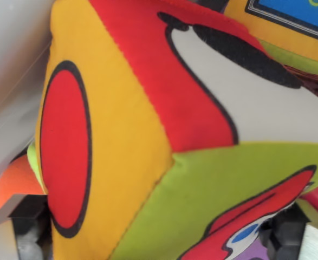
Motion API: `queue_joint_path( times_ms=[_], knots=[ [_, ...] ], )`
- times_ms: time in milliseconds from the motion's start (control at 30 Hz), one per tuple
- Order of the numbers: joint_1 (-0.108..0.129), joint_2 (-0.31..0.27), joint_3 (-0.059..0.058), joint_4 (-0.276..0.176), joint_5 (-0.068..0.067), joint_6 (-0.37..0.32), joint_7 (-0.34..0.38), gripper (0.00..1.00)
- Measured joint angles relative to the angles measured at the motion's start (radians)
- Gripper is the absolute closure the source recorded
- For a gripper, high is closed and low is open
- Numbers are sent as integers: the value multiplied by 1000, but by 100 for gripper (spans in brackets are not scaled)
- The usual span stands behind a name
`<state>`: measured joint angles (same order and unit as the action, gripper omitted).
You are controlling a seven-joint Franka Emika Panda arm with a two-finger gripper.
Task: Pick an object from the bin
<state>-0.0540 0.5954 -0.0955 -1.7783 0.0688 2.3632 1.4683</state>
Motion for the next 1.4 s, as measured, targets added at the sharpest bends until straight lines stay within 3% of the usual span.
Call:
queue_joint_path(
  times_ms=[967,1400],
  knots=[
    [0,-3,-1,0,0,-3,0,100],
    [2,-47,-3,2,-1,-46,0,100]
  ],
)
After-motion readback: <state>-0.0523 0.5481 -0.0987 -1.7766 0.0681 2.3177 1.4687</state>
